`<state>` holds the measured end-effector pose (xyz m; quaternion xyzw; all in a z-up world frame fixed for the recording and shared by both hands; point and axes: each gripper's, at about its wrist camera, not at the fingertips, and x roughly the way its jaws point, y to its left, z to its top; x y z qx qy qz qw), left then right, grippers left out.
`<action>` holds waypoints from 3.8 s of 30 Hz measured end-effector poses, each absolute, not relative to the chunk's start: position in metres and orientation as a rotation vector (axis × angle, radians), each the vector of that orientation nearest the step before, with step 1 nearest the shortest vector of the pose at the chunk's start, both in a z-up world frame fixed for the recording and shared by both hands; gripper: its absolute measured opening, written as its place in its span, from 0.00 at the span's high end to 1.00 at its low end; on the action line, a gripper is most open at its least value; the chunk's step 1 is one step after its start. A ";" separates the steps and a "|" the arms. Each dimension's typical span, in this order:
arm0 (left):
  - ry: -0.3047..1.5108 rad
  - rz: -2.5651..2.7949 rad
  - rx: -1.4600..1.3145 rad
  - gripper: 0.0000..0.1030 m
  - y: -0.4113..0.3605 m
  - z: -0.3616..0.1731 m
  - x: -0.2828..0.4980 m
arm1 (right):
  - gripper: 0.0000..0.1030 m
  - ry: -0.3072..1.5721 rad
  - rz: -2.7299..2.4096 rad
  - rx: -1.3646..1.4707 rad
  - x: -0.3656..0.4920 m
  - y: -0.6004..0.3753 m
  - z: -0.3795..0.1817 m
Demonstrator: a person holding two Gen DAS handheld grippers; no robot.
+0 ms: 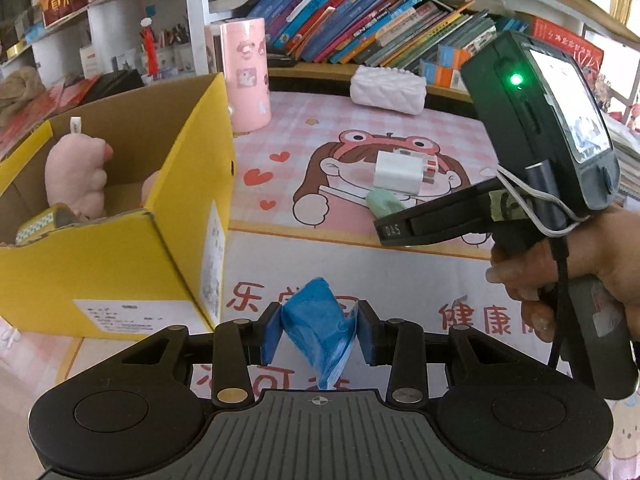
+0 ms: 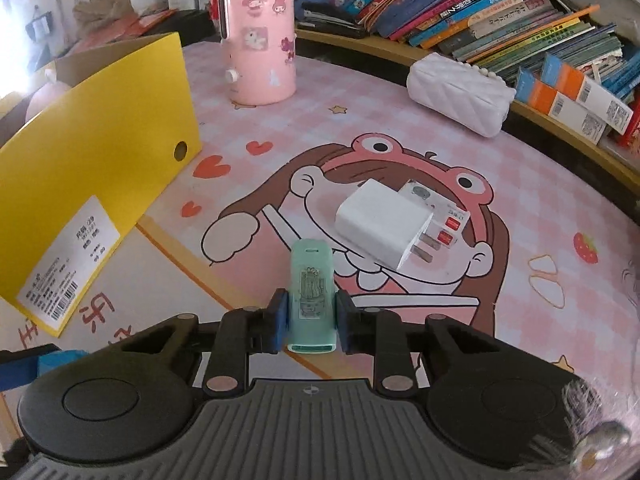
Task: Organize objects
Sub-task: 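Carry blue cap in left tool and green stapler in right tool over yellow box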
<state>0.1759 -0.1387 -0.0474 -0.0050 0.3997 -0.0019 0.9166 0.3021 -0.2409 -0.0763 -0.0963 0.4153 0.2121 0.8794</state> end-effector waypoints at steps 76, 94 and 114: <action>0.634 -0.010 -0.090 0.64 0.094 0.005 0.000 | 0.77 0.811 0.333 -0.020 0.019 -0.076 0.004; 0.481 0.074 -0.068 0.64 0.082 0.042 0.105 | 0.77 0.608 0.404 -0.093 0.134 -0.064 0.049; 0.643 0.147 -0.027 0.64 0.058 0.004 0.202 | 0.77 0.681 0.586 -0.342 0.235 -0.042 -0.001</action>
